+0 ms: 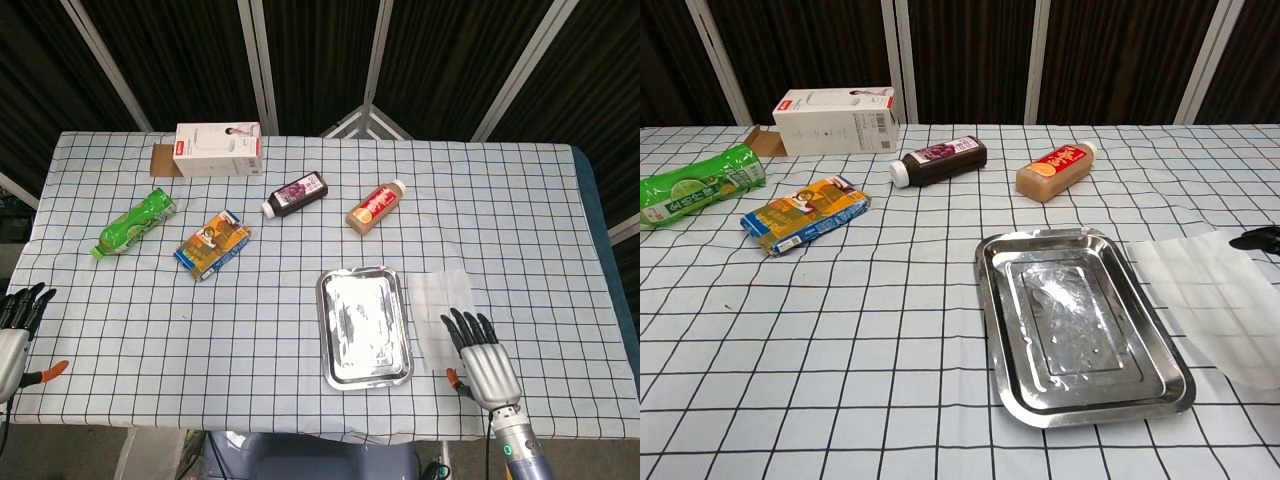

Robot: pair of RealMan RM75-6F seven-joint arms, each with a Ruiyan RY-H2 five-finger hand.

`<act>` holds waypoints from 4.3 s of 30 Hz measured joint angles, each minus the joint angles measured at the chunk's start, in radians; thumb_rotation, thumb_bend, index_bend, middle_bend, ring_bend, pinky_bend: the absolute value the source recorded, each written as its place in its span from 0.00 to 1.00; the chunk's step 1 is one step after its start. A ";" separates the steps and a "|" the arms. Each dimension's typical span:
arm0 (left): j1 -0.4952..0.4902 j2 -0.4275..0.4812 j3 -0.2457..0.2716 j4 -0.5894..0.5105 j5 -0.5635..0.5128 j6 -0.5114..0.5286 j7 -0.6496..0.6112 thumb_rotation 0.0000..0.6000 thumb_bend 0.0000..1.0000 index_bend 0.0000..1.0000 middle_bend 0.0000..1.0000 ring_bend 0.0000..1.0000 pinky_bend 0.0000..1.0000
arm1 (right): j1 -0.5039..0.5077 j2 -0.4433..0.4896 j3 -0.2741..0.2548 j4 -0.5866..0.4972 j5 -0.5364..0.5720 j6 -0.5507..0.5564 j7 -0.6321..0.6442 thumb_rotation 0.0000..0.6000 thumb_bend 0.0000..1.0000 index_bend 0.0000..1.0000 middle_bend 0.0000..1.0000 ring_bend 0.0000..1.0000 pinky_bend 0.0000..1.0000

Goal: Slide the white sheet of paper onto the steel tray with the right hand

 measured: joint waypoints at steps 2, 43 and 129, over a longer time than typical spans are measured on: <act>0.000 0.000 0.000 0.000 -0.001 -0.001 -0.001 1.00 0.00 0.00 0.00 0.00 0.00 | 0.004 -0.011 0.003 0.027 0.008 -0.003 -0.018 1.00 0.39 0.00 0.00 0.00 0.00; 0.001 0.008 0.002 -0.008 0.000 -0.003 -0.017 1.00 0.00 0.00 0.00 0.00 0.00 | 0.017 -0.068 0.012 0.223 0.192 -0.035 -0.200 1.00 0.39 0.00 0.00 0.00 0.00; -0.006 0.012 -0.002 -0.020 -0.018 -0.022 -0.023 1.00 0.00 0.00 0.00 0.00 0.00 | 0.077 -0.087 0.049 0.153 -0.239 0.244 0.209 1.00 0.47 0.67 0.22 0.04 0.00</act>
